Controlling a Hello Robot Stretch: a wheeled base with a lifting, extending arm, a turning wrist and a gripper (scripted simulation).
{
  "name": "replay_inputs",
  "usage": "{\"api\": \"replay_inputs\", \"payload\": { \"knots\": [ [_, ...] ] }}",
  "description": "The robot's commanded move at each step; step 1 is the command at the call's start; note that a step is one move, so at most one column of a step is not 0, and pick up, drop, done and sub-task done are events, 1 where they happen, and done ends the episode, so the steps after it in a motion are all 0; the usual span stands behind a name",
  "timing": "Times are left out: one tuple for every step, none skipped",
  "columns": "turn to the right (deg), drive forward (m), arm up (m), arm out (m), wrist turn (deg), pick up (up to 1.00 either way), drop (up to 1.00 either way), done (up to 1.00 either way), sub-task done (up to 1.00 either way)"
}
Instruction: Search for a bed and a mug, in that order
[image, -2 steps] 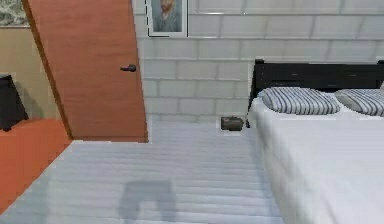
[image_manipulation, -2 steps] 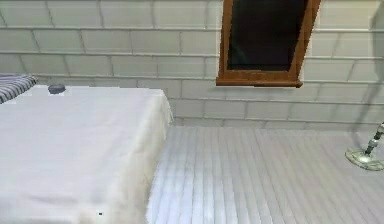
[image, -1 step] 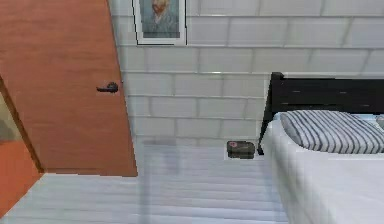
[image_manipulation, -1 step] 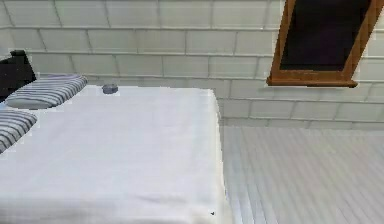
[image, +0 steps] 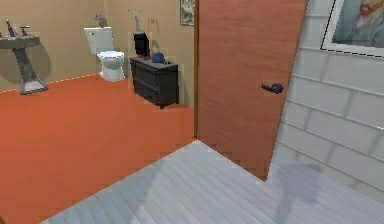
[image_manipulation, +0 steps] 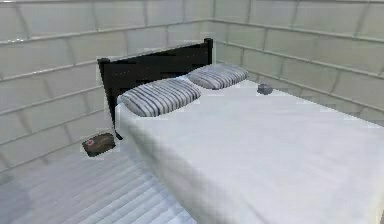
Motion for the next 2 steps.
{"api": "replay_inputs", "payload": {
  "knots": [
    [-9.0, 0.0, 0.0, 0.0, 0.0, 0.0, 0.0, 0.0, 0.0],
    [0.0, 0.45, 0.0, 0.0, 0.0, 0.0, 0.0, 0.0, 0.0]
  ]
}}
